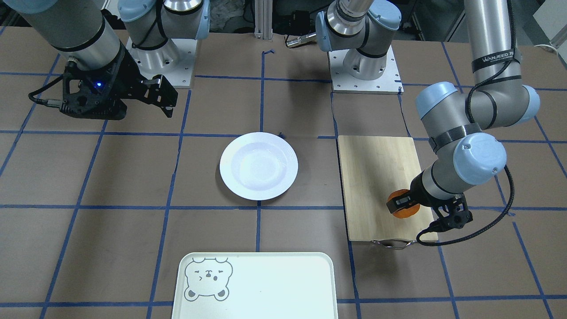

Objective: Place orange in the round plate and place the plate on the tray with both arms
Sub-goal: 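Carry the orange with the left gripper over the white plate and lower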

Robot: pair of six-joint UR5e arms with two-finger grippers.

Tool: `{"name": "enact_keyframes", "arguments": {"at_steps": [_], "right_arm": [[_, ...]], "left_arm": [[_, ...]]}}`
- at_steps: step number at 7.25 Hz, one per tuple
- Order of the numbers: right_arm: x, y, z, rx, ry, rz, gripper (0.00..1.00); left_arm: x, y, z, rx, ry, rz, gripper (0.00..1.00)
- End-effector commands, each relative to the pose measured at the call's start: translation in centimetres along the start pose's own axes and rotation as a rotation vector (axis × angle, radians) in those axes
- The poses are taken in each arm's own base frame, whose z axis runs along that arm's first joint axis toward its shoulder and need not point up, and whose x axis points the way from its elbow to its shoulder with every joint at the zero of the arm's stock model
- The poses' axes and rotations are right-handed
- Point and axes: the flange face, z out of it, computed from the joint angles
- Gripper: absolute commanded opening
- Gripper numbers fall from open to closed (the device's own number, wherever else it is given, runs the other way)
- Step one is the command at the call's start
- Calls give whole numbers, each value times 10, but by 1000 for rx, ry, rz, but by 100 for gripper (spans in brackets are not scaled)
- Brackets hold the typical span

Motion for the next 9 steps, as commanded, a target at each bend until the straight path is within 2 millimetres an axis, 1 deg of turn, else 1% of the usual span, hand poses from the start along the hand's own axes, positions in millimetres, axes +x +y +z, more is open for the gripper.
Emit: {"name": "enact_keyframes", "arguments": {"at_steps": [1, 2, 3, 4, 5, 6, 7, 8, 9], "right_arm": [[1, -1, 1, -3, 0, 1, 100], [4, -2, 1, -4, -1, -8, 100], [11, -4, 0, -3, -3, 1, 100], [14, -5, -2, 2, -2, 5, 100], [15, -6, -3, 12, -3, 12, 100], [15, -5, -5, 17, -2, 9, 100], [16, -6, -4, 14, 7, 7, 100], [19, -6, -4, 14, 10, 9, 100], [25, -8, -4, 9, 8, 18, 100]], "left_arm": [[39, 9, -41, -36, -14, 144, 6], [71, 28, -59, -38, -18, 240, 8], [105, 53, -70, -25, -26, 309, 8], [137, 75, -75, -15, -22, 370, 8], [174, 102, -73, -16, -22, 431, 8], [214, 134, -70, -8, -32, 485, 8], [246, 159, -65, -7, -34, 467, 8], [264, 179, -55, -28, -18, 437, 8], [273, 189, -49, -42, -13, 451, 8]]}}
